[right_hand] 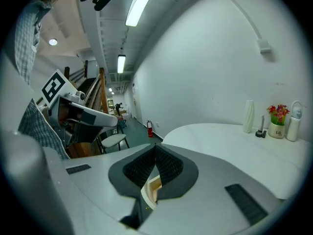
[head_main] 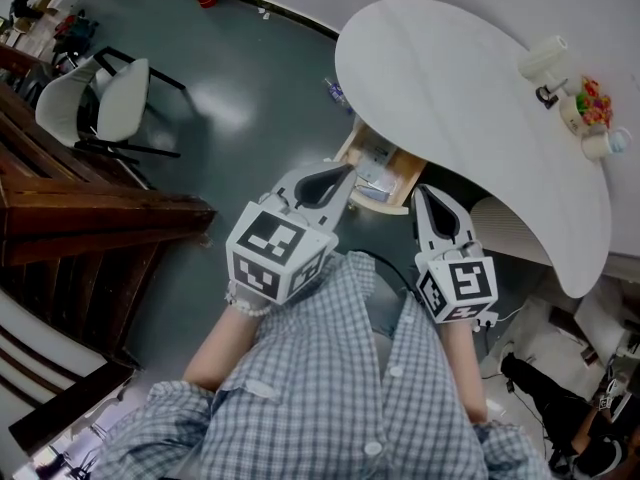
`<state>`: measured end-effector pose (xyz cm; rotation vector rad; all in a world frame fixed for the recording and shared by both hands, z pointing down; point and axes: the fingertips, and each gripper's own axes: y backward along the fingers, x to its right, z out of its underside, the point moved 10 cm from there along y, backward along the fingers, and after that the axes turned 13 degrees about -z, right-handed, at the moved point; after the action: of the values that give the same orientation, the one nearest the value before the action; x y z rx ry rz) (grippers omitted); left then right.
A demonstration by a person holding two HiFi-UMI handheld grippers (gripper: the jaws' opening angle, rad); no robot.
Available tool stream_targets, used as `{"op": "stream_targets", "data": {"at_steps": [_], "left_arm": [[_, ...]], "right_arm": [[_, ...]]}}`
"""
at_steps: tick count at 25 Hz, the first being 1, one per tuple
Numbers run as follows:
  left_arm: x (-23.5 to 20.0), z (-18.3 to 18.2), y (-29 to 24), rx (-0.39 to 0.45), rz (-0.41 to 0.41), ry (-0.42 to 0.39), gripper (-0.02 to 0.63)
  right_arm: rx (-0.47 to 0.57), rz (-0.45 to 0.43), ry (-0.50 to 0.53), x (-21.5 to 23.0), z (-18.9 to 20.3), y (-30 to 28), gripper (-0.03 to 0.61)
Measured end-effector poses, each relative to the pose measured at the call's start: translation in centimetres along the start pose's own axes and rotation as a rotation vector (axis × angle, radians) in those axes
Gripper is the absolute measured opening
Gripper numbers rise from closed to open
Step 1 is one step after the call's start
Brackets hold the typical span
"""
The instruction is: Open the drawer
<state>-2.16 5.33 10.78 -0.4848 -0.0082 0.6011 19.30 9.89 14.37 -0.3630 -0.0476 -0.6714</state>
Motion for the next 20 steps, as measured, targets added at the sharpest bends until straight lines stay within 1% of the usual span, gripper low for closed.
{"op": "stream_targets", "data": {"at_steps": [9, 20], "left_arm": [[-0.06, 0.15, 0.08, -0.001, -0.004, 0.004, -0.002], [0.12, 0.27, 0.11, -0.004, -0.003, 0.004, -0.003]], "right_arm": [[0.004, -0.018, 0.02, -0.06, -0.09, -0.11, 0.009], [-0.005, -0.021, 0.029, -0.08, 0.1, 0.0, 0.009]]}}
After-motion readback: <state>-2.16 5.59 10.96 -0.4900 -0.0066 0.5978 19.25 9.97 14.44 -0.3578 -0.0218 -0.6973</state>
